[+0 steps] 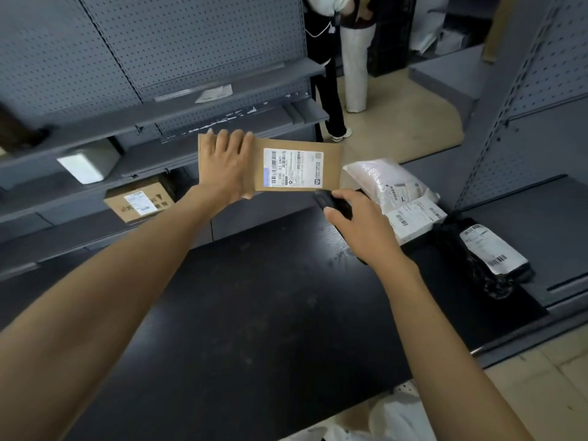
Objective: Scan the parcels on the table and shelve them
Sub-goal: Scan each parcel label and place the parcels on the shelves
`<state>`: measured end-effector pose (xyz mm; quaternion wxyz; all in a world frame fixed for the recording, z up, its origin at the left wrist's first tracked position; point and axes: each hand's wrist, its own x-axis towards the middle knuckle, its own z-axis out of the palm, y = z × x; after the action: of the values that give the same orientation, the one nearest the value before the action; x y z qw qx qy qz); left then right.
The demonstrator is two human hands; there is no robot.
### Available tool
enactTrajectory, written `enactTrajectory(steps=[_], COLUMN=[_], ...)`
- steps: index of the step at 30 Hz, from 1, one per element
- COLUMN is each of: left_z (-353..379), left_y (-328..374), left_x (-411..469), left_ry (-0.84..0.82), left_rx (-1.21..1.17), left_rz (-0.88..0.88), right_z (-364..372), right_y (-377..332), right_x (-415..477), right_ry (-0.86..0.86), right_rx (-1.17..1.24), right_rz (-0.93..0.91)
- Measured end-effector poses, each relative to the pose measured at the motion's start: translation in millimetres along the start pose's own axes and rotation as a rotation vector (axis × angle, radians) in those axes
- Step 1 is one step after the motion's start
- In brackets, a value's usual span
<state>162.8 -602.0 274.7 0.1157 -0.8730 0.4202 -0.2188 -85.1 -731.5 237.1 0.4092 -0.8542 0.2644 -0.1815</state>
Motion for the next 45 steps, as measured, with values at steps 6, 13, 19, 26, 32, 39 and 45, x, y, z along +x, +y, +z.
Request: enactTrajectory(steps=[6,13,19,26,32,39,45], left_z=[0,6,14,23,26,38,53], left_y=[-10,-9,-5,-4,-2,9,35], left_x=[-14,-12,-13,-13,-8,-12,-23], left_ry=[-0.016,-0.023,-0.035,-0.052,-0.054,-0.063,-0.113], left_rx=[-0.024,-0.030,-0.041,-0.052,-0.070,-0.110,-0.177], left_rz=[-0.069,-0.081,-0.079,-0.082,-0.073,-0.058,-0.024], right_z=[-3,-6,-11,-9,-6,-5,-2], right_y=[-6,-1,3,1,-2,7,21], right_x=[-2,-5,-5,-4,-3,0,-8], right_ry=[-0.018,-0.045,-0.055,-0.104,-0.144,-0.123,-0.123], right_rx=[-0.042,-0.080,-0.063,-0.041,-0.006,0.007,0.032], right_rz=[0.004,0.020,0.039,0.040,0.021,0.044,0.109])
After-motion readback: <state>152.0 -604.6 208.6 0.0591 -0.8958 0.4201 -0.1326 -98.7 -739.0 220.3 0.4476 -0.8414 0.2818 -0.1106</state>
